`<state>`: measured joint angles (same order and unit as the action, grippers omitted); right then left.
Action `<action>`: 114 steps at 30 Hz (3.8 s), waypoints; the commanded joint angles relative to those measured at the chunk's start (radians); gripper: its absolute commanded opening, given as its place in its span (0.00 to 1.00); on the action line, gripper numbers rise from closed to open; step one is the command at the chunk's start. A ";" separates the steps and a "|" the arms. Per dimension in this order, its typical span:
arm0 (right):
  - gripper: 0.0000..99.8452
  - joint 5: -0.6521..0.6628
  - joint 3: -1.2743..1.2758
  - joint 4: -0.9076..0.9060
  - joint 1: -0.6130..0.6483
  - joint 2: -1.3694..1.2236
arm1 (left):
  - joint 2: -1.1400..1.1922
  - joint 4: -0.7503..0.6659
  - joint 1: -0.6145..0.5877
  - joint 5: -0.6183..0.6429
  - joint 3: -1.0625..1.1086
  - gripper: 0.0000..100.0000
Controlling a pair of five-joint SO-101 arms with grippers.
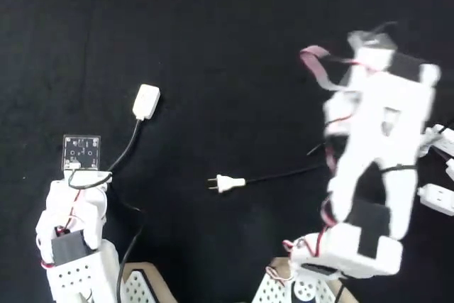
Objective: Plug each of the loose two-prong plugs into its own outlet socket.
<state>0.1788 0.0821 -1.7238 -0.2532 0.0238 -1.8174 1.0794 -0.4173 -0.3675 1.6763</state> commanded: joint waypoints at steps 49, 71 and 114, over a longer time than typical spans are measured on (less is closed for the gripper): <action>0.24 -0.677 0.484 0.641 0.750 -0.191 | -0.006 -0.018 0.002 -0.014 0.013 0.07; 0.24 -0.528 0.599 0.376 0.368 0.021 | -0.006 -0.018 0.007 -0.014 0.013 0.07; 0.09 -0.618 0.255 0.724 0.427 -0.153 | -0.006 -0.018 0.005 -0.014 0.013 0.07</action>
<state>-0.3828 0.3828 -1.0257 0.1120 -0.1358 -1.8174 1.0794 -0.4173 -0.3767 1.6763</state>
